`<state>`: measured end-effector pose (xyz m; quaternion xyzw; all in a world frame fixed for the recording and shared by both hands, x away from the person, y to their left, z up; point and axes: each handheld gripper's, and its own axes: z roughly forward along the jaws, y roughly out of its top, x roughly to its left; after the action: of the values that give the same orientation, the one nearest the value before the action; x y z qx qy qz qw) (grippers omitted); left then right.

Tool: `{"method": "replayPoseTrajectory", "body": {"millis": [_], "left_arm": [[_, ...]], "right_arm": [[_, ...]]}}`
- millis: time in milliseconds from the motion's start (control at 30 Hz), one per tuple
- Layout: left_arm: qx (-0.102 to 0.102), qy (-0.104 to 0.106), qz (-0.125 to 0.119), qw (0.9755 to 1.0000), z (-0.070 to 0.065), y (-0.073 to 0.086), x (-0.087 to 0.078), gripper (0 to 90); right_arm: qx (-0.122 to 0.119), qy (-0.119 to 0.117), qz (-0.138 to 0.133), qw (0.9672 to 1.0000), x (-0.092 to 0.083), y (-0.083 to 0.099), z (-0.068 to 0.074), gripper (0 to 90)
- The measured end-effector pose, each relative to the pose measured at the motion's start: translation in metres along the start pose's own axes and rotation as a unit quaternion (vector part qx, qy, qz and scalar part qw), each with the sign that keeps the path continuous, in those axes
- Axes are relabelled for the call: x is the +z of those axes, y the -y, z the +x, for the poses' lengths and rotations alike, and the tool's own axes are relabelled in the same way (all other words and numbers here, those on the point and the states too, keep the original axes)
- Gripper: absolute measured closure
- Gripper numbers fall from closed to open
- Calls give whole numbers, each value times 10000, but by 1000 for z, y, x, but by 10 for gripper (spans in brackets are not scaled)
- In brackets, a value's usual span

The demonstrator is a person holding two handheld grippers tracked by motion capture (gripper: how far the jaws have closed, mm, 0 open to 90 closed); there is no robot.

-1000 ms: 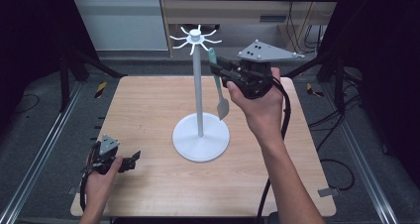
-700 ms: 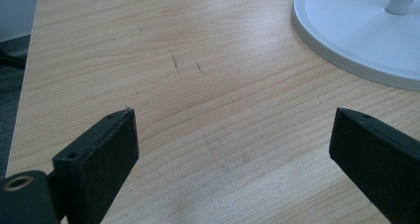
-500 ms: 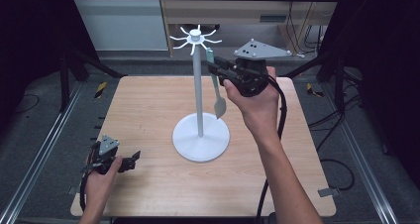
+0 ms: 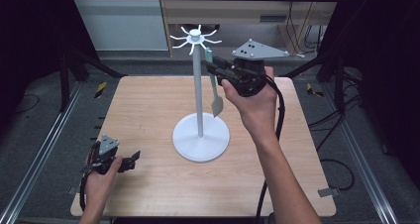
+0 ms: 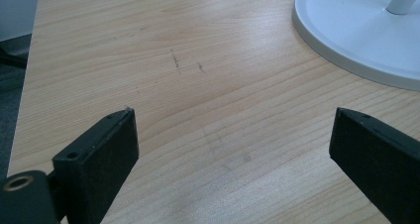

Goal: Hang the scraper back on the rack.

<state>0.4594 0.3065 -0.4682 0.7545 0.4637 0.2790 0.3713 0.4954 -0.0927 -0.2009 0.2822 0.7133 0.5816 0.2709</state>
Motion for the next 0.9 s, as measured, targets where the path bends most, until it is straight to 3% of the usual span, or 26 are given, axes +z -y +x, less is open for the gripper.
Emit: {"method": "replayPoseTrajectory", "body": {"millis": [600, 900], "left_arm": [[-19, -13, 35, 10000, 1, 1, 0, 47], [-11, -3, 53, 10000, 1, 1, 1, 47]], "right_arm": [[62, -8, -66, 10000, -4, 2, -1, 729], [97, 51, -107, 9999, -16, 5, -2, 692]]}}
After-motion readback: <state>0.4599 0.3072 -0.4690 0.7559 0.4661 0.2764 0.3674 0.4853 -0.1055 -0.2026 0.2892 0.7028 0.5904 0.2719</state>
